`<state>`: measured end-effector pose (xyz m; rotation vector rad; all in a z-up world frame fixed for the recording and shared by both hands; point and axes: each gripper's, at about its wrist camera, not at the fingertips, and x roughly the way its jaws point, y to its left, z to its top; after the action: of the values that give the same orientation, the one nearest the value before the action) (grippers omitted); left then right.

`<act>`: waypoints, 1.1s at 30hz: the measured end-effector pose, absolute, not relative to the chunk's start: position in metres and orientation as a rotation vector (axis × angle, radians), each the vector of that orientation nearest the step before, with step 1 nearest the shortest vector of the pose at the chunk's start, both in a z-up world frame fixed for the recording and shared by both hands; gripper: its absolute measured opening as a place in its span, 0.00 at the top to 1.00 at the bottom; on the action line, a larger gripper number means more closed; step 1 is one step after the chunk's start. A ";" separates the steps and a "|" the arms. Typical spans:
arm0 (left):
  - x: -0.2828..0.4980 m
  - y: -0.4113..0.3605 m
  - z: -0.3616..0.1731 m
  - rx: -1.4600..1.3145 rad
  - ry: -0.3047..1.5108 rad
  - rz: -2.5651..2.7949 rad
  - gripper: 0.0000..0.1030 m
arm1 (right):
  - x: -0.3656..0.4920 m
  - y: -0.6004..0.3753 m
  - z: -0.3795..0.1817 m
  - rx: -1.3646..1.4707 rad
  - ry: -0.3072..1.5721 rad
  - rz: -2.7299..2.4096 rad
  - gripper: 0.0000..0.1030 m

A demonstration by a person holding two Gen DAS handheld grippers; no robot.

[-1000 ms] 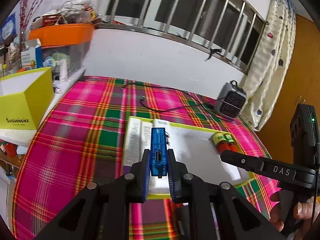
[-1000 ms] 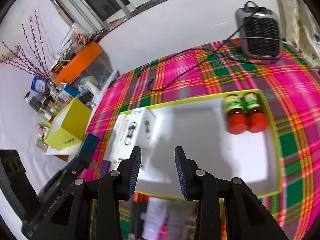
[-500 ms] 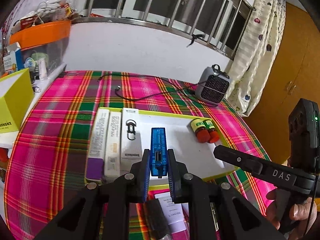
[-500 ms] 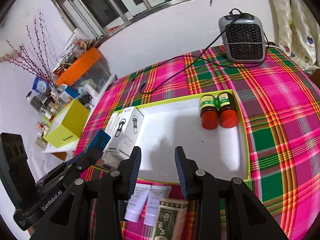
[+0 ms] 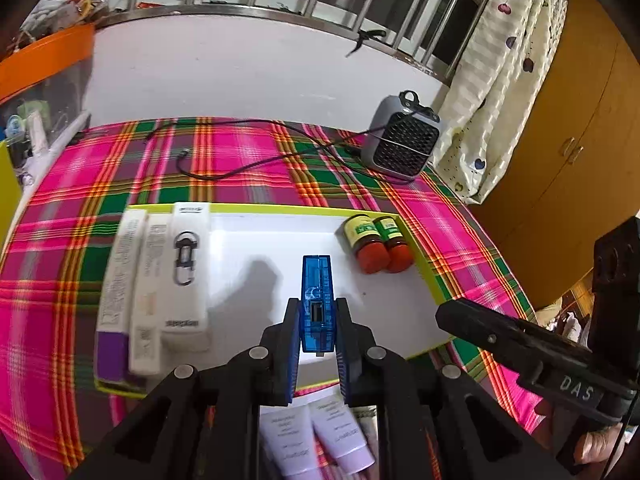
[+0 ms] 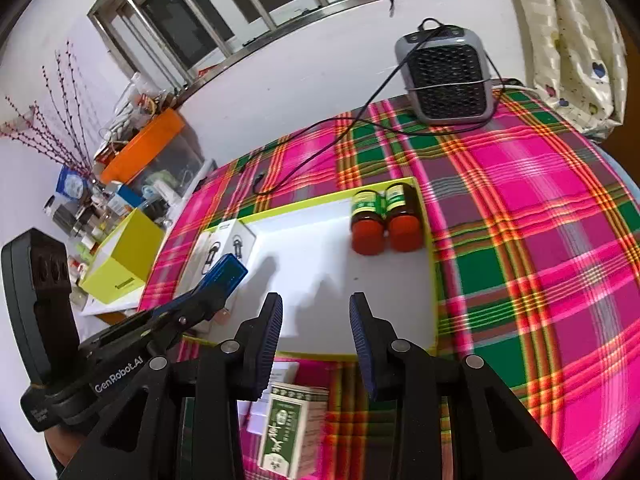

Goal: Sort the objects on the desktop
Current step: 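Lower the blue device beside the brown bottles and open the left gripper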

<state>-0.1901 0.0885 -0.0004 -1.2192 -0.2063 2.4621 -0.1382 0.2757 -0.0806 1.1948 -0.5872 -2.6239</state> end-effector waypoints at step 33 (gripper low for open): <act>-0.278 0.143 -0.039 -1.414 -0.256 2.435 0.84 | -0.133 0.315 -0.088 1.181 -0.665 -2.665 0.65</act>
<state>-0.2781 0.1433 -0.0386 -1.4144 -0.2562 2.4346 -0.1334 0.3155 -0.0885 1.1812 -0.6651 -2.6646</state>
